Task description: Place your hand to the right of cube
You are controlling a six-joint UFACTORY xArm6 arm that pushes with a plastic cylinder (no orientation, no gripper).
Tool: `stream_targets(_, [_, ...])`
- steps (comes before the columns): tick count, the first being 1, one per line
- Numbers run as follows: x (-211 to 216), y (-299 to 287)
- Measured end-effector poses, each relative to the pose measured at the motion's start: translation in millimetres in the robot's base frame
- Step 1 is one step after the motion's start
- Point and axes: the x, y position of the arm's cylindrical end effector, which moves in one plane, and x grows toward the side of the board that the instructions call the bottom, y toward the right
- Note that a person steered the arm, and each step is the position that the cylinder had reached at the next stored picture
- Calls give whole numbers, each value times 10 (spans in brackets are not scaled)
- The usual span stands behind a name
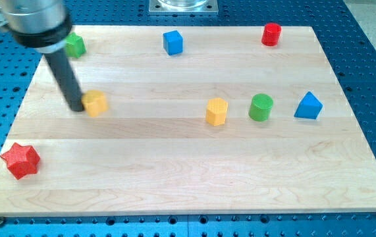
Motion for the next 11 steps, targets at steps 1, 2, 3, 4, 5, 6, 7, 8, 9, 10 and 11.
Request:
stream_targets(1, [127,672])
stream_targets(2, [138,583])
stream_targets(3, [138,1073])
stream_targets(4, [153,1060])
stream_targets(5, [368,736])
stream_targets(6, [112,745])
stream_targets(7, [-513,1040])
stream_targets(8, [-1006,1583])
stream_targets(9, [-1371,2074])
stream_targets(10, [-1736,2076])
stream_targets(11, [-1858,1972])
